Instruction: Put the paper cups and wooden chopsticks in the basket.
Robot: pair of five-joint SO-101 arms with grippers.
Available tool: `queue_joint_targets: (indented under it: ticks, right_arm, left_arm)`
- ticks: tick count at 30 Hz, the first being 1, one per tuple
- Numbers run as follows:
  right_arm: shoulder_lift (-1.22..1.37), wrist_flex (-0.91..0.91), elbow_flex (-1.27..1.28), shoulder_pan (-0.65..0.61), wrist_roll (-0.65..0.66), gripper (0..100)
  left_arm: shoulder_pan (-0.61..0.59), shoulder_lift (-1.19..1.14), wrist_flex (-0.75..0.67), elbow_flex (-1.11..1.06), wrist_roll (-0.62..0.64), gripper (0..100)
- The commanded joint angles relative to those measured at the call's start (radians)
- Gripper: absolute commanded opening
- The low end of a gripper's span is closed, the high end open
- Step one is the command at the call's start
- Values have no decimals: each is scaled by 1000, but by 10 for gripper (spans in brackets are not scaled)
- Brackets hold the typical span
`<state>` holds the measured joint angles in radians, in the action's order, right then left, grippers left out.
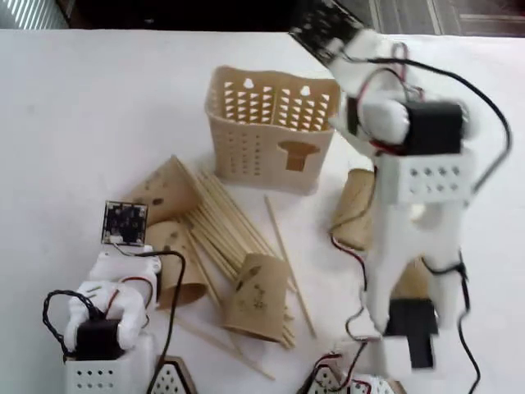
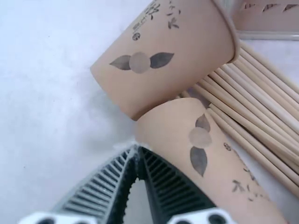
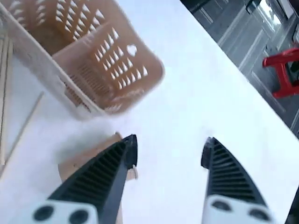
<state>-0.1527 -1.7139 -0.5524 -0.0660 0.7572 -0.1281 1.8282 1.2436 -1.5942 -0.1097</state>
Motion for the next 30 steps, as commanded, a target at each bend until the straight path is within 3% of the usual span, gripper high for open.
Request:
queue_joint_targets:
  ticks: [1,9,19,24,30]
  right_arm:
    - [-236,-5,230,101,-31,226]
    - [-616,-1,700,355,-351,226]
    - [-809,90,1137,593,-420,228]
    - [-812,137,1295,598,-500,230]
    - [-812,367,1494,556,-629,227]
  left_arm:
    - [-7,-7,-17,-2,-8,24]
    - [-7,-7,-17,-2,-8,24]
    - [-7,-7,-14,-2,-8,24]
    - [-7,-7,-14,-2,-8,24]
    - [-7,-7,-14,-2,-8,24]
